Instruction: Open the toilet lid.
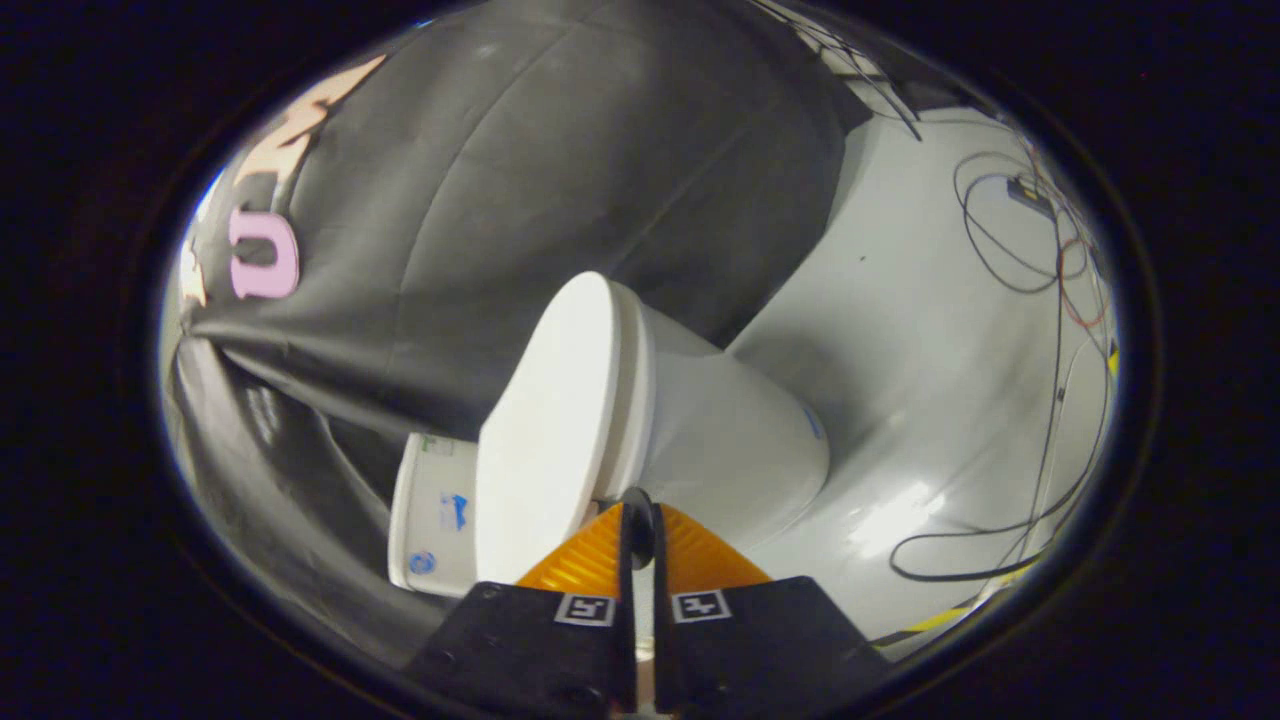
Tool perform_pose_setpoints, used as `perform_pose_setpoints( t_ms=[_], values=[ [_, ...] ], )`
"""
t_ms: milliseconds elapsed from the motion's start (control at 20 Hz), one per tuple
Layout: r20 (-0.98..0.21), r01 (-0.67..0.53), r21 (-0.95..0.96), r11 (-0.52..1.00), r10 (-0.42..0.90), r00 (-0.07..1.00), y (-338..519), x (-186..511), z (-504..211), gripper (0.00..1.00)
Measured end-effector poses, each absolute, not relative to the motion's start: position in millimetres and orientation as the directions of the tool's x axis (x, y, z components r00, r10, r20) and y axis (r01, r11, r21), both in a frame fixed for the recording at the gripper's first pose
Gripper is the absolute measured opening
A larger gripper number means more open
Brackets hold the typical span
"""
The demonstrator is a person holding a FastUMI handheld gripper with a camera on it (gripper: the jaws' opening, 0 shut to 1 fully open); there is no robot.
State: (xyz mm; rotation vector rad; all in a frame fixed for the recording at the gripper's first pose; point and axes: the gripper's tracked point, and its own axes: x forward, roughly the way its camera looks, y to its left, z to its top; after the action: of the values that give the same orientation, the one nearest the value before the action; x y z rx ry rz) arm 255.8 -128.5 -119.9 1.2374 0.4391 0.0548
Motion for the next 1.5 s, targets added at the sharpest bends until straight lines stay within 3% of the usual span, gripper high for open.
perform_pose_setpoints(
  t_ms=[100, 350, 850, 1100, 1500],
  values=[
    [-0.332, 0.214, 0.896, 0.389, 0.268, 0.904, -125.4, 254.6, -122.1, 0.00],
    [-0.383, 0.222, 0.835, 0.504, 0.243, 0.891, -134.7, 241.3, -85.8, 0.00],
    [-0.324, 0.096, 0.678, 0.729, 0.179, 0.929, -100.0, 236.1, 12.5, 0.00],
    [-0.322, 0.046, 0.491, 0.870, 0.132, 0.938, -57.8, 227.6, 70.6, 0.00],
    [-0.294, -0.010, 0.332, 0.943, 0.114, 0.949, -27.5, 194.5, 143.6, 0.00]
  ],
)
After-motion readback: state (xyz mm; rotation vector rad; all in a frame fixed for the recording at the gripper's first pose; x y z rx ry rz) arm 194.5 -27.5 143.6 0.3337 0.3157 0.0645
